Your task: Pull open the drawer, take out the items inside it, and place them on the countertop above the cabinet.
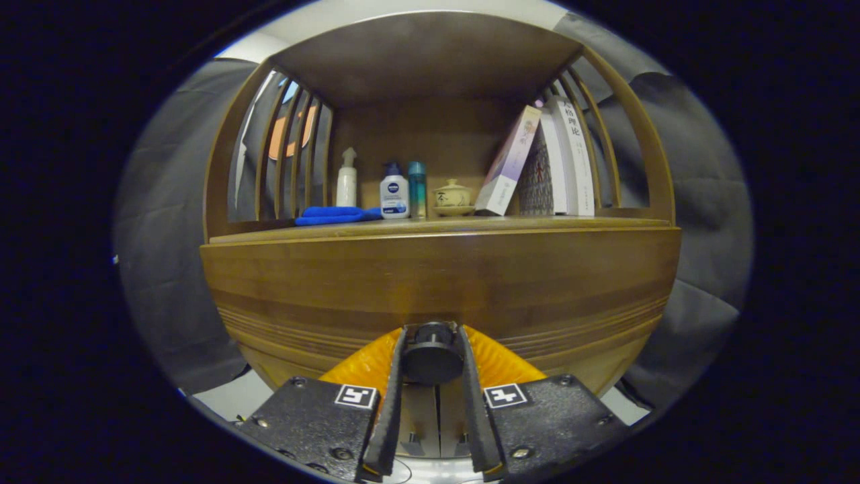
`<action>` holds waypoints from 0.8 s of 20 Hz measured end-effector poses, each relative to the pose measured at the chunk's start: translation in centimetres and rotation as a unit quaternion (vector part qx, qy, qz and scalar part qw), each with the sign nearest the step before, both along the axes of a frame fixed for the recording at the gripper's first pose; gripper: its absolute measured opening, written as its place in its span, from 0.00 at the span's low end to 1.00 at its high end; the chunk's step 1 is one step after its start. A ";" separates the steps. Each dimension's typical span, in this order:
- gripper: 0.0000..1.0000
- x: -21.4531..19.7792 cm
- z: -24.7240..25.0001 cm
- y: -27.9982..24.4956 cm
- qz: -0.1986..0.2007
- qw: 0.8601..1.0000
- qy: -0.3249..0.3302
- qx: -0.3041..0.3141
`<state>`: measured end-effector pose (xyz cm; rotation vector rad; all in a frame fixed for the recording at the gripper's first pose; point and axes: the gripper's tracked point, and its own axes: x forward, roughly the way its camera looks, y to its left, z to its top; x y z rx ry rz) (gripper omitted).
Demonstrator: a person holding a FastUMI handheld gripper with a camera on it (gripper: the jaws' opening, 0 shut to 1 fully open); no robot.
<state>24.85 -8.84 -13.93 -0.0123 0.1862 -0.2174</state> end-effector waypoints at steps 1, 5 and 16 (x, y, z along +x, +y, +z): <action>0.44 -0.1 0.0 0.0 -0.002 1.000 0.002 0.003; 0.40 -1.4 -0.1 0.0 0.003 1.000 0.011 0.018; 0.39 -9.9 -0.4 1.5 0.019 0.999 0.030 0.025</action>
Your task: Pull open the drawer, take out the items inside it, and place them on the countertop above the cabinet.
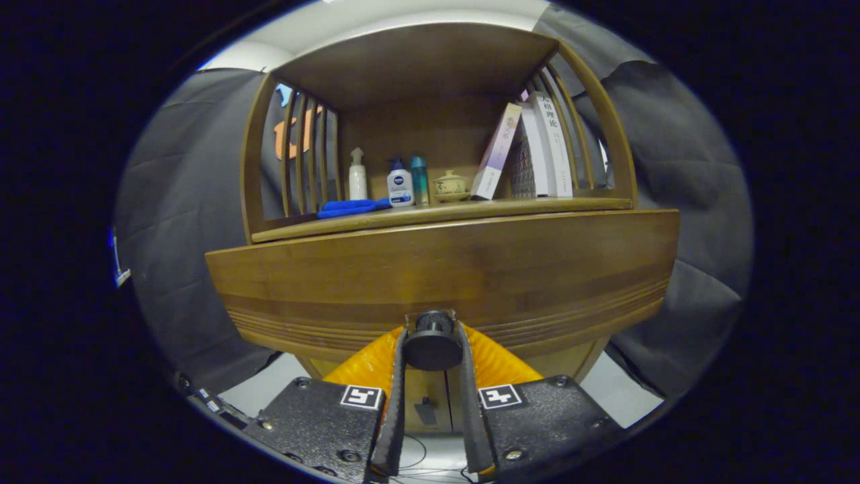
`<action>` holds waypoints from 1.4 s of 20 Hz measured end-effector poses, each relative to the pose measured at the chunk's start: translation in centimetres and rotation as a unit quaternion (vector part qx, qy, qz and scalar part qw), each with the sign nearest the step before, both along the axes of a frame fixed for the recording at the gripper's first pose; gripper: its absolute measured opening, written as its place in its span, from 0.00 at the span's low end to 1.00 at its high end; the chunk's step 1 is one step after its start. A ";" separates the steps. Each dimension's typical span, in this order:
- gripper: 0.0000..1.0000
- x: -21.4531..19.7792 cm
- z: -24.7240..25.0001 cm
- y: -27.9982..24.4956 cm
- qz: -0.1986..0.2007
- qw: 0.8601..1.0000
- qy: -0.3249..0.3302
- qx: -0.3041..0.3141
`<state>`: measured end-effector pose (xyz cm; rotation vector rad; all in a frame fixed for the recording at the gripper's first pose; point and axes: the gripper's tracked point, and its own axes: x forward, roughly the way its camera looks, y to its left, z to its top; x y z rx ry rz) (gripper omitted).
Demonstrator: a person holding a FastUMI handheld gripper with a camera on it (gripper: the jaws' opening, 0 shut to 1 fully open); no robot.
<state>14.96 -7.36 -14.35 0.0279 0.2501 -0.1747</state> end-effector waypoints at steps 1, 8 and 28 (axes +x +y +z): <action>0.39 -0.6 -0.1 0.2 0.001 1.000 0.001 -0.001; 0.39 -5.9 -0.9 1.7 0.017 1.000 0.010 -0.008; 0.45 -13.7 -2.0 3.3 0.039 0.994 0.102 0.001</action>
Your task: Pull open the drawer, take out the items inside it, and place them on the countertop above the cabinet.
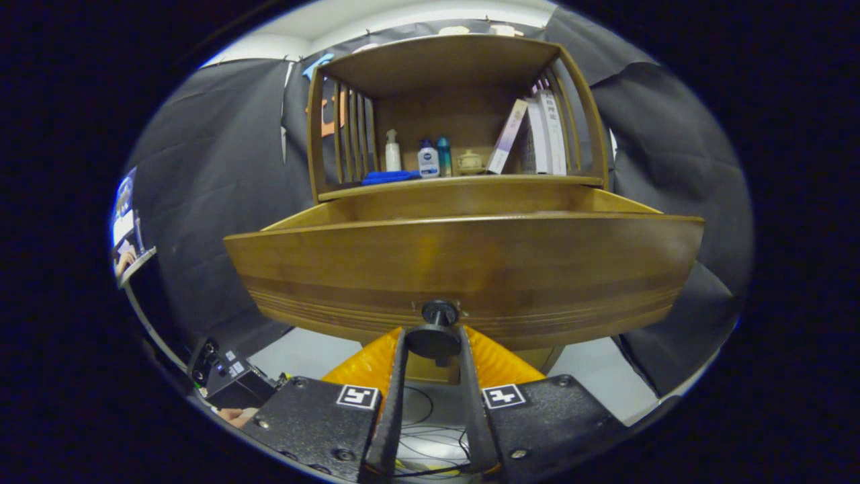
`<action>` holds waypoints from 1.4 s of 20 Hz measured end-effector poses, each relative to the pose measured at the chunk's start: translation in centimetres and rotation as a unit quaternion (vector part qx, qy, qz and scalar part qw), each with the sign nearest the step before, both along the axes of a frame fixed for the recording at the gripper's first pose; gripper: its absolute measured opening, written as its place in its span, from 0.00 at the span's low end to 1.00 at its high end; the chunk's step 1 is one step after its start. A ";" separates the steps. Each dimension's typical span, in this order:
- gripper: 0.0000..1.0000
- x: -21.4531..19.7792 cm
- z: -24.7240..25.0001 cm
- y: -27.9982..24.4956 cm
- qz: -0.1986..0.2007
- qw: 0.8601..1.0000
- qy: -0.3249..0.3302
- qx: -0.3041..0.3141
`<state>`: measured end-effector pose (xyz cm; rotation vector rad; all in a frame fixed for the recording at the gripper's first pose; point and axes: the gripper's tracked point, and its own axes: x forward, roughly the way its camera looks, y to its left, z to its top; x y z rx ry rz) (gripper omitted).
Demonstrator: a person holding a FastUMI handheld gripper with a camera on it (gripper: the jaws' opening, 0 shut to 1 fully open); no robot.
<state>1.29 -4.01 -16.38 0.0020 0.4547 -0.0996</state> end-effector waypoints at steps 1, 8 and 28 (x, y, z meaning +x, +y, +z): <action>0.49 -0.2 0.4 0.1 0.003 1.000 0.007 0.006; 0.79 -1.4 6.1 1.9 0.020 0.998 0.035 0.050; 0.91 11.6 6.1 -2.6 -0.035 0.948 0.310 0.062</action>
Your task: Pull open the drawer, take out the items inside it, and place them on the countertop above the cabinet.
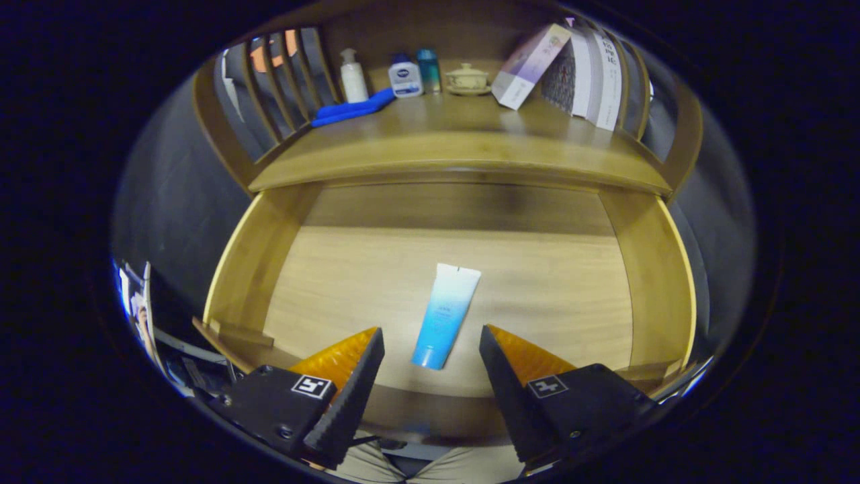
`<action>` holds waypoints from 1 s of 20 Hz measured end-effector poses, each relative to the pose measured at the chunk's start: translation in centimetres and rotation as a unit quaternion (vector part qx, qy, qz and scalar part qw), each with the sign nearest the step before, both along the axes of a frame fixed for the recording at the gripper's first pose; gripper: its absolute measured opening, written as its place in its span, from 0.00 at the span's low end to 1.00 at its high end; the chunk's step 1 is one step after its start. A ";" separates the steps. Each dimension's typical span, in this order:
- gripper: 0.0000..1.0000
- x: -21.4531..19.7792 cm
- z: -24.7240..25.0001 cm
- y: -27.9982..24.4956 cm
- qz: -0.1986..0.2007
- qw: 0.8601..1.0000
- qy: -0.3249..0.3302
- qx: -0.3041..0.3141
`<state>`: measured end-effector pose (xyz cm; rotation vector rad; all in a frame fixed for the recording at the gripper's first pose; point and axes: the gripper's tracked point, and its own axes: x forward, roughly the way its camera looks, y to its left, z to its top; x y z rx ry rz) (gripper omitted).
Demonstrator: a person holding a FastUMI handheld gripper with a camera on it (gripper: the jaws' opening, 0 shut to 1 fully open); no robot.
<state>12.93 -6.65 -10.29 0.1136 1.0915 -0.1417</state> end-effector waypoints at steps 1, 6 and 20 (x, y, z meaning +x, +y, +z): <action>0.90 0.4 -0.5 -0.2 -0.007 1.000 0.015 0.005; 0.88 2.1 -2.2 -0.7 -0.018 0.997 0.075 0.007; 0.59 3.0 -5.1 -1.4 -0.073 0.986 0.149 0.000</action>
